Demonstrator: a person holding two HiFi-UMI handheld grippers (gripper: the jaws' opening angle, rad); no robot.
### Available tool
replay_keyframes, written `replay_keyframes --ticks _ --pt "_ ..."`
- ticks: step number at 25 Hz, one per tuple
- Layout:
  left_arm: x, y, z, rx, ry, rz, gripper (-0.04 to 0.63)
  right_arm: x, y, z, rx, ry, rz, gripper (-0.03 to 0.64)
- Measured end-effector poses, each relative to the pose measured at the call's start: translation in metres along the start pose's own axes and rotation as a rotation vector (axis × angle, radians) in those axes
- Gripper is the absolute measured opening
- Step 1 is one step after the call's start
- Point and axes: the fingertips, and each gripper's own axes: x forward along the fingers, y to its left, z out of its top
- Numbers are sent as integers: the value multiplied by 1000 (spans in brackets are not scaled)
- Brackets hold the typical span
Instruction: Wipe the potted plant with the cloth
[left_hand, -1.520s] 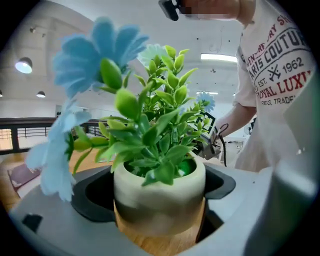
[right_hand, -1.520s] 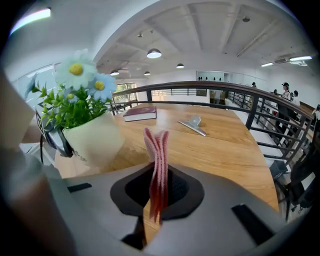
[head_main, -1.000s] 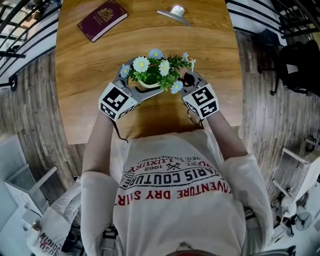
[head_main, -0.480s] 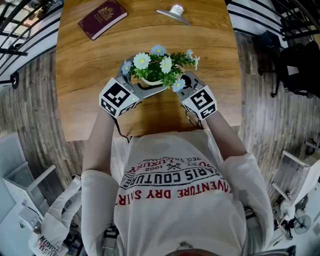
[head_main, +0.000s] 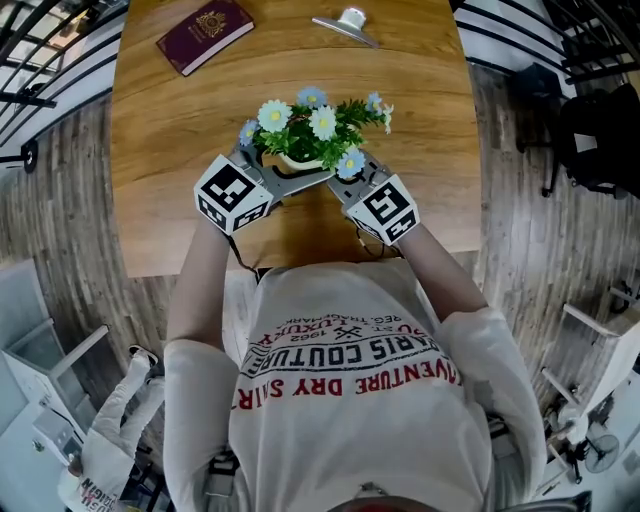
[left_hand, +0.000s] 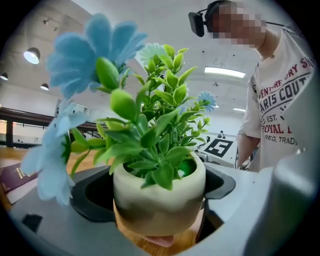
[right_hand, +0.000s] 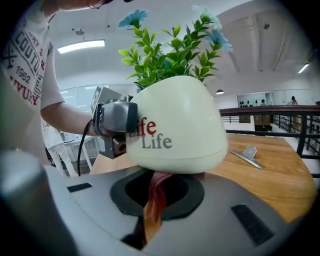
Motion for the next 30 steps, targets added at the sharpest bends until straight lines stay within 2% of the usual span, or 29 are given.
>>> replay_keyframes --ticks 4,12,19,22,30 --pt "0 -1 0 -10 -16 11 505 1 19 -2 -18 10 68 37" --pt "-12 11 -10 -13 -23 92 503 -11 29 -9 -20 23 102 37" --pt "-18 15 -31 22 29 118 505 -21 21 -15 -37 38 81 37" --pt "-20 13 -34 22 27 129 505 -27 16 -15 -32 36 65 37" --pt "-22 18 -46 -7 13 144 503 -44 -23 -27 10 66 -51 37"
